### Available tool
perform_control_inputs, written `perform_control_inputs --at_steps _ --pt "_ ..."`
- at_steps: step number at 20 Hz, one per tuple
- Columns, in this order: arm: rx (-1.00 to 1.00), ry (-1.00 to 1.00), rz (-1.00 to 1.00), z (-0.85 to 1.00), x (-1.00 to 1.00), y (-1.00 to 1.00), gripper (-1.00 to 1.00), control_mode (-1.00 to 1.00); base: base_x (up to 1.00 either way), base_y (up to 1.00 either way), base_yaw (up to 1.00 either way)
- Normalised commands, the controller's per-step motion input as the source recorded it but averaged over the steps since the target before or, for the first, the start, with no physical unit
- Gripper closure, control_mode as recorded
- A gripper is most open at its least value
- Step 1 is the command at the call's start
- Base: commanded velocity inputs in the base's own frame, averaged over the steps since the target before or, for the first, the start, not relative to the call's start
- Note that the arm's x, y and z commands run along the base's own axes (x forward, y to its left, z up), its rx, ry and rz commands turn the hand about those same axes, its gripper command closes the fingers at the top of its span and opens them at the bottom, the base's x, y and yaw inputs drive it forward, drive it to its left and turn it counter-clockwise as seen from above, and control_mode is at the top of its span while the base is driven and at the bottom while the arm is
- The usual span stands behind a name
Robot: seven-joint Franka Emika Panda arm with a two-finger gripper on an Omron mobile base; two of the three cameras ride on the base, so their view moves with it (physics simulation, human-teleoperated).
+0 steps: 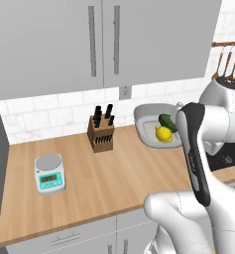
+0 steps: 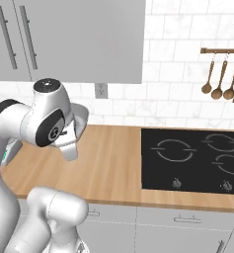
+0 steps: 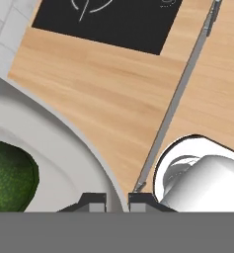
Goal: Take the meat container that has the steak and place it on the second highest rack of the freezer. Then take the vegetable container that has the avocado and lemon and place it on the highest rack of the freezer.
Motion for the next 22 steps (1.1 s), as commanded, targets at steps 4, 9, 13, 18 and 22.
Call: perform_control_inputs --at_steps 4,9,13,18,22 --pt "0.00 0.00 -0.01 0.00 0.00 0.00 1.00 1.00 -0.23 0.00 0.00" --pt "0.00 0.00 0.00 0.00 0.00 0.00 1.00 1.00 -1.00 0.18 0.21" --pt "0.00 0.00 0.00 0.00 0.00 0.00 1.00 1.00 -1.00 0.65 0.46" --pt "0.00 0.00 0.00 0.00 0.00 0.00 1.00 1.00 -0.76 0.54 0.74" --pt "0.00 0.00 0.00 0.00 0.00 0.00 1.00 1.00 -0.51 0.58 0.75"
